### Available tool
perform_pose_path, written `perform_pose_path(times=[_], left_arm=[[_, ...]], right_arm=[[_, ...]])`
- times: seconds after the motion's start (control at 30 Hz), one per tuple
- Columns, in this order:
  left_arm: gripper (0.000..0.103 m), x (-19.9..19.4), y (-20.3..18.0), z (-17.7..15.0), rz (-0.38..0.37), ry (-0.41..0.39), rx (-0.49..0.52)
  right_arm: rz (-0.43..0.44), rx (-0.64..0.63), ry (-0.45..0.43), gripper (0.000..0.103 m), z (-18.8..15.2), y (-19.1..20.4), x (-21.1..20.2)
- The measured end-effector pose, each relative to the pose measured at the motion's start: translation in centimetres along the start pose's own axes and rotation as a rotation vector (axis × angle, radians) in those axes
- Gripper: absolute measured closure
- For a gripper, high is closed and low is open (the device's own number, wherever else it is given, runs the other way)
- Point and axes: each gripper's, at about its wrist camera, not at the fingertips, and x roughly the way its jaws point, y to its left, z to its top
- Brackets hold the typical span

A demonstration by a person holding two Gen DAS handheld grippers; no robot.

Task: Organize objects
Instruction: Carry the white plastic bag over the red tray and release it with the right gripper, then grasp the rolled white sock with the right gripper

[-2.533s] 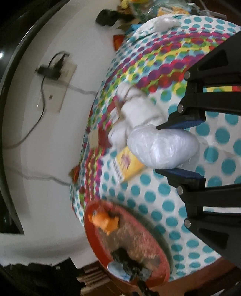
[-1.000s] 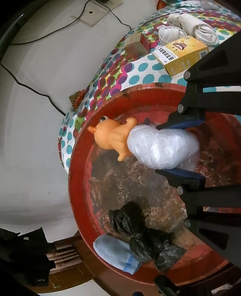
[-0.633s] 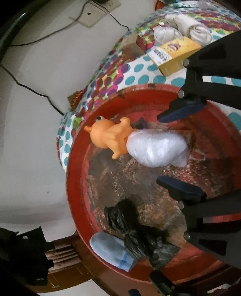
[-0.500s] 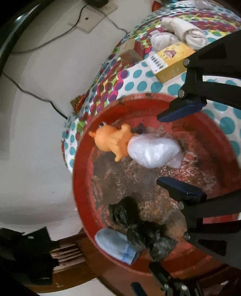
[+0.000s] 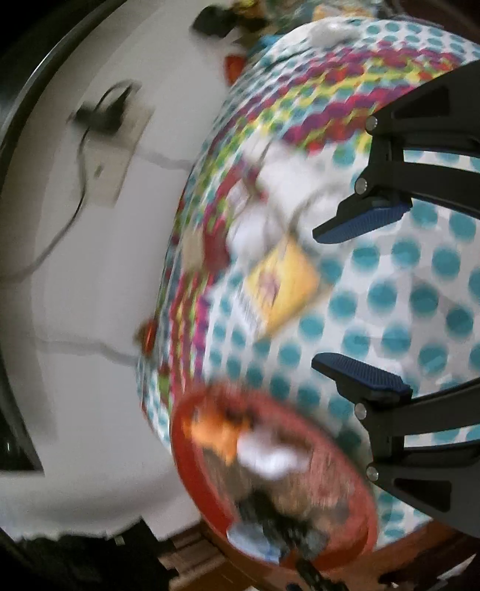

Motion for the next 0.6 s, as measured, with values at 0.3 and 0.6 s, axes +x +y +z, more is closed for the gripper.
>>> perform_pose_path(times=[0.3, 0.6], left_arm=[[0.003, 0.1, -1.1, -0.2, -0.01, 0.004, 0.038], [0.003, 0.1, -1.6, -0.3, 0.002, 0.0, 0.071]], right_arm=[[-0.063, 0.154, 0.03, 0.04, 0.2, -6.2, 2.3], [-0.087, 0.272, 0.036, 0.04, 1.3, -7.2, 6.3]])
